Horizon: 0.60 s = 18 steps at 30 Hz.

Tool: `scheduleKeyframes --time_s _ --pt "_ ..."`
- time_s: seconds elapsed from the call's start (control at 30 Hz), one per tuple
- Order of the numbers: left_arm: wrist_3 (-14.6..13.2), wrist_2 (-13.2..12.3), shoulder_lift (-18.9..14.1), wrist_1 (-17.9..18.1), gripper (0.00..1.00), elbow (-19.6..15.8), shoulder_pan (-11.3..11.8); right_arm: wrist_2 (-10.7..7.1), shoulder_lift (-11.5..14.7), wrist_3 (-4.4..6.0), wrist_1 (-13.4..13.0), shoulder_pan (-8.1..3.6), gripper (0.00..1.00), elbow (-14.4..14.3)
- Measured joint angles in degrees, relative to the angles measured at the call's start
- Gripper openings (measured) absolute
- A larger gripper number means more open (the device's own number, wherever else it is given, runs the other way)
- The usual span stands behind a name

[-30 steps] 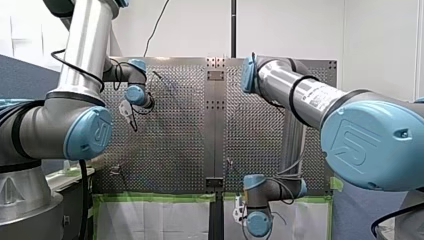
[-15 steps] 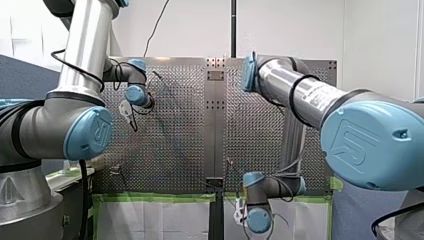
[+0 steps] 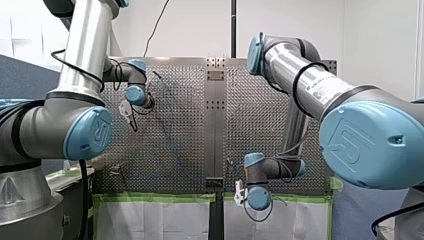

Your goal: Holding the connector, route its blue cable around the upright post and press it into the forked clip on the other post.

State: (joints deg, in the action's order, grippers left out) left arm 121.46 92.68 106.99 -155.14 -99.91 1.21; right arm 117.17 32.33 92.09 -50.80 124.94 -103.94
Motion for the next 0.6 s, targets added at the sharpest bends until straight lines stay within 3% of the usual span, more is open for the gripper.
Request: scheduleKeyframes --time_s 0.23,0.6 --pt "0.0 0.0 -0.01 0.0 1.0 0.0 0.0 -1.47 3.52 -0.84 2.93 -1.19 0.0 0.0" --pt "0.0 -0.02 -0.01 0.02 1.0 0.0 0.0 -5.48 8.74 -1.32 3.09 -2.04 0.0 -0.28"
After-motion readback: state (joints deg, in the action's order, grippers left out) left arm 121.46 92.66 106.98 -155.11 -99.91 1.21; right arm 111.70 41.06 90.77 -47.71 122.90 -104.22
